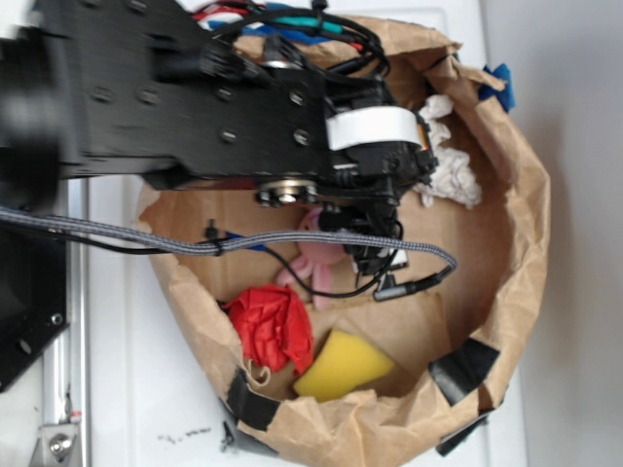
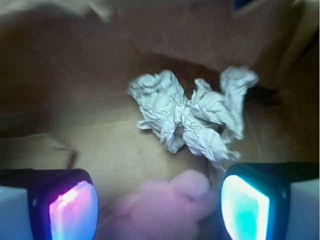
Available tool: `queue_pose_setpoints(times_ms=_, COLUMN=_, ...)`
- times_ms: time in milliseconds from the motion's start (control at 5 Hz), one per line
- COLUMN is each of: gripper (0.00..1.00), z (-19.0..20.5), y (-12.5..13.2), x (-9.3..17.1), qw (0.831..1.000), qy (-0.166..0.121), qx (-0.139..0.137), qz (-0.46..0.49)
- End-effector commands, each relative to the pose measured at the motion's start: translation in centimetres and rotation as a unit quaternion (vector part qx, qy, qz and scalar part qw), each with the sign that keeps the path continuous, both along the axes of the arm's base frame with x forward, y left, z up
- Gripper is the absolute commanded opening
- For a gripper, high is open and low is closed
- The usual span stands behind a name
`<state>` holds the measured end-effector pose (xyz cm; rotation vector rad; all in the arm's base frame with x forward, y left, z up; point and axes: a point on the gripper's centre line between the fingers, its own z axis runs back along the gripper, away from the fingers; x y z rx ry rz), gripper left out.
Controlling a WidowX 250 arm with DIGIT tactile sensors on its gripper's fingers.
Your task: Grab the white paper.
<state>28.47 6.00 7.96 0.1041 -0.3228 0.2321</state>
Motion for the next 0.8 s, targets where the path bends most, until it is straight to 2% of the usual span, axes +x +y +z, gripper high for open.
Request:
queue_pose_setpoints(times_ms=0, gripper=1.0, z=0.4, y=1.0, x=3.1, qw=0.999, qy=-0.026, qx=0.018, qz=0.018)
queue_pose_setpoints(times_ms=600, gripper=1.0, z=0.6, y=1.6, x=6.0, qw=0.998, qy=-0.055, qx=0.026, qz=0.035)
